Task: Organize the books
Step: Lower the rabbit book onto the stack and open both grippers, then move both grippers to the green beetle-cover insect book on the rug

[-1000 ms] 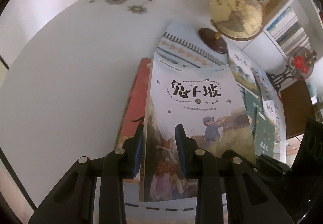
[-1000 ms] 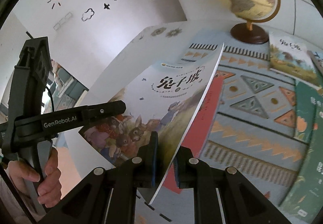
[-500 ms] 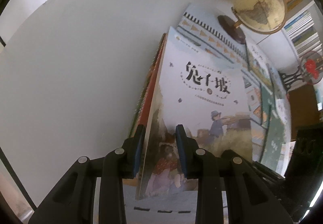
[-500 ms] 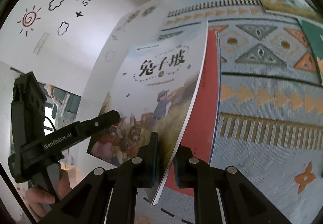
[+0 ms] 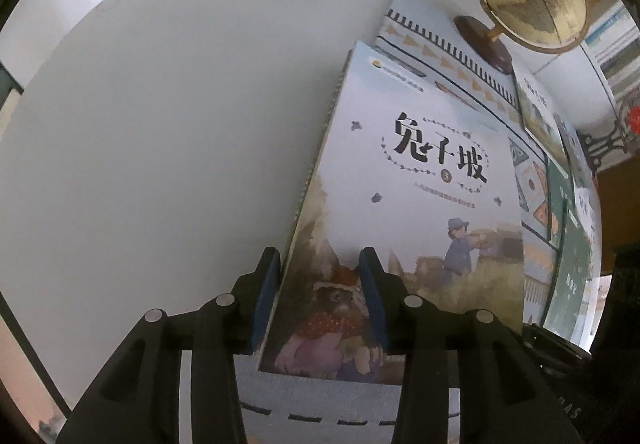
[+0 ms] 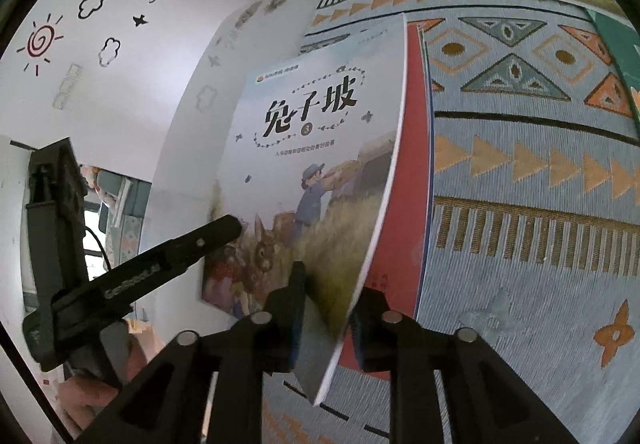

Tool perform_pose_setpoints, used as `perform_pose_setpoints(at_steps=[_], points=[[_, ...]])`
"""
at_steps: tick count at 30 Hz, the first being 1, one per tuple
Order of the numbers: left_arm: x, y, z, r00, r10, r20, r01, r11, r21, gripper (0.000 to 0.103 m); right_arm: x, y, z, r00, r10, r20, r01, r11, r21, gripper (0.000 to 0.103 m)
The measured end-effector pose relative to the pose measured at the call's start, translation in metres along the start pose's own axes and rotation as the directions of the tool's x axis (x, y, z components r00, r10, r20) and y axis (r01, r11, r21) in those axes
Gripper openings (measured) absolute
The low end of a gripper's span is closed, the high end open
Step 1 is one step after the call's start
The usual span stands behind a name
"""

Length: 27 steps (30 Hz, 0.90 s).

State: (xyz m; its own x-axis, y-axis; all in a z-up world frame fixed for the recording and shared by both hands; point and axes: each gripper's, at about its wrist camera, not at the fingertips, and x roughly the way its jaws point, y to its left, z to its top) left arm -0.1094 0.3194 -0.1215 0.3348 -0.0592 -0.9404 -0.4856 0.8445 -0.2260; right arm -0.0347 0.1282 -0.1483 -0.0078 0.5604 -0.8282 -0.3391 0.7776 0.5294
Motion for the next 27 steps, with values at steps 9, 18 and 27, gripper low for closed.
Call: perform_pose_setpoints(at_steps=[9,18,27], points=[[-0.026,-0.027,0.010,0.972,0.212,0.106,-0.220,0.972,0.077,0.039,-0.008,-0.004,0.003,0.996,-0.068,-0.056,0.065,0.996,-0.058,0.026],[-0.047,-0.097,0.024,0.972,0.171,0.162,-0.196,0.968,0.156,0.039,-0.064,-0.052,0.012,0.994,-0.101,0.028,0.102,0.995,-0.010,0.026],[-0.043,-0.197,0.025,0.979,0.108,0.174,-0.154,0.948,0.279,0.039,-0.136,-0.116,0.011,0.984,-0.137,0.116,0.129,0.989,0.072,0.026]])
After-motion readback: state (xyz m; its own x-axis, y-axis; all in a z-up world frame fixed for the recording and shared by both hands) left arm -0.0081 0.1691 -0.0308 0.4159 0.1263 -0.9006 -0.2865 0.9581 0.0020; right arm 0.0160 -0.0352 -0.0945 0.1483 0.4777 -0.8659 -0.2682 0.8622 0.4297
